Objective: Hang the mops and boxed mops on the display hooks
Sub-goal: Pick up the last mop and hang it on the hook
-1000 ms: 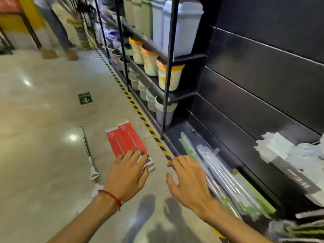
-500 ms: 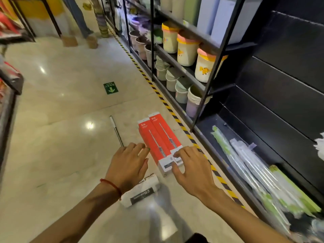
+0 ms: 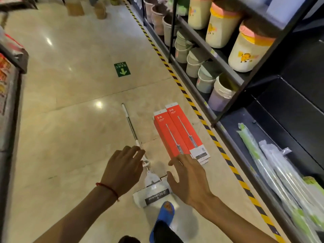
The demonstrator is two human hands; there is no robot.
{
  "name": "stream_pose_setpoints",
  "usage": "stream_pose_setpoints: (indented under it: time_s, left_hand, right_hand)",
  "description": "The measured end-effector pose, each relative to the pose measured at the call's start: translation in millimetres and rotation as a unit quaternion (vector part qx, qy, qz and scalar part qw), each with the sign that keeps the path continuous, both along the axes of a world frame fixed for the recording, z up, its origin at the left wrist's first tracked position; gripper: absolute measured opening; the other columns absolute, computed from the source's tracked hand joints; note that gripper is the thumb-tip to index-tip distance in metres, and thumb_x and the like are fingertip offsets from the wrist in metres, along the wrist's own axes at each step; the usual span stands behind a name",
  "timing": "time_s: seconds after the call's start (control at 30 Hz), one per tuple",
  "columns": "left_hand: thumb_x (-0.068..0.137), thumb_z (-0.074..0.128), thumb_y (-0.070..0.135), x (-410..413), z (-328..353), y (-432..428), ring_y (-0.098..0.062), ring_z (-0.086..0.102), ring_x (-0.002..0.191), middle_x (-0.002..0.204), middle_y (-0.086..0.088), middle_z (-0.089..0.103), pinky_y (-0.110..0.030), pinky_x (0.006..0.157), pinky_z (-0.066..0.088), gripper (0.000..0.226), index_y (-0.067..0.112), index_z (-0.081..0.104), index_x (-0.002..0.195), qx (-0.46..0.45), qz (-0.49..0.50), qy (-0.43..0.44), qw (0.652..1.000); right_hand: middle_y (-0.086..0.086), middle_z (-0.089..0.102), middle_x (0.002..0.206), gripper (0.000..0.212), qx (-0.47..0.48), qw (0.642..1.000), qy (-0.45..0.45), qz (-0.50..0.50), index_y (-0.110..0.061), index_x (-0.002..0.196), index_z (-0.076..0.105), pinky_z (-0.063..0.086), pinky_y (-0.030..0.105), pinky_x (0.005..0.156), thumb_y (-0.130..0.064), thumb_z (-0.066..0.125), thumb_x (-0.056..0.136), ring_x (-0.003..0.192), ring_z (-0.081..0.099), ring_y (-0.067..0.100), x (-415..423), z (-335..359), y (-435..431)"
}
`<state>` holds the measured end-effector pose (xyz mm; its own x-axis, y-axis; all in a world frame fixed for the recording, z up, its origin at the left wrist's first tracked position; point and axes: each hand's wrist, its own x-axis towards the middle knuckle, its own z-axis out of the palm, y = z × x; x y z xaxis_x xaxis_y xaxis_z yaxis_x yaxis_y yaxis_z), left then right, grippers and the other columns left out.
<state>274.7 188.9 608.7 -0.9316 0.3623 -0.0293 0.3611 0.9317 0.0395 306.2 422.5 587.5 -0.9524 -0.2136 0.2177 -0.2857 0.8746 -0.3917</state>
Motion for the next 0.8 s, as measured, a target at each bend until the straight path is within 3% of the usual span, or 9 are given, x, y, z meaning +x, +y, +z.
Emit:
stream_pose_setpoints:
  time_s: [0.3, 0.43, 0.67, 0.8]
  left_hand:
    - [0.074, 0.085, 0.014, -95, -124, -79, -0.028, 0.067, 0.083, 0.108, -0.008, 0.071, -0.04, 0.068, 0.058, 0.04, 0.01, 0.071, 0.111, 0.024, -0.087, -0.044, 0.995]
    - [0.076, 0.082, 0.014, -136, -203, -121, -0.031, 0.066, 0.08, 0.103, -0.011, 0.071, -0.042, 0.067, 0.059, 0.035, 0.008, 0.071, 0.109, 0.037, -0.106, -0.055, 0.992]
    - [0.081, 0.078, 0.015, -171, -359, -171, -0.037, 0.067, 0.087, 0.106, -0.015, 0.072, -0.046, 0.071, 0.057, 0.034, 0.004, 0.07, 0.112, 0.043, -0.045, -0.092, 0.994]
    - [0.087, 0.072, 0.02, -175, -459, -184, -0.035, 0.066, 0.09, 0.111, -0.013, 0.071, -0.046, 0.072, 0.056, 0.031, 0.007, 0.069, 0.116, 0.054, -0.008, -0.101, 0.993]
  right_hand:
    - [-0.005, 0.069, 0.098, 0.022, 0.011, 0.994, -0.078, -0.079, -0.019, 0.099, 0.072, 0.056, 0.035, 0.066, -0.033, 0.062, 0.085, 0.09, 0.065, 0.02, -98, -100, -66]
    - [-0.002, 0.069, 0.095, 0.03, 0.038, 0.993, -0.095, -0.067, -0.016, 0.1, 0.072, 0.051, 0.033, 0.067, -0.037, 0.052, 0.089, 0.087, 0.065, 0.022, -130, -172, -111]
    - [0.005, 0.067, 0.091, 0.019, 0.064, 0.992, -0.111, -0.017, -0.009, 0.094, 0.071, 0.051, 0.044, 0.066, -0.024, 0.063, 0.086, 0.084, 0.063, 0.029, -164, -343, -170]
    - [0.007, 0.066, 0.088, 0.02, 0.042, 0.988, -0.148, -0.006, -0.007, 0.095, 0.07, 0.05, 0.043, 0.06, -0.024, 0.065, 0.086, 0.079, 0.061, 0.03, -181, -446, -183]
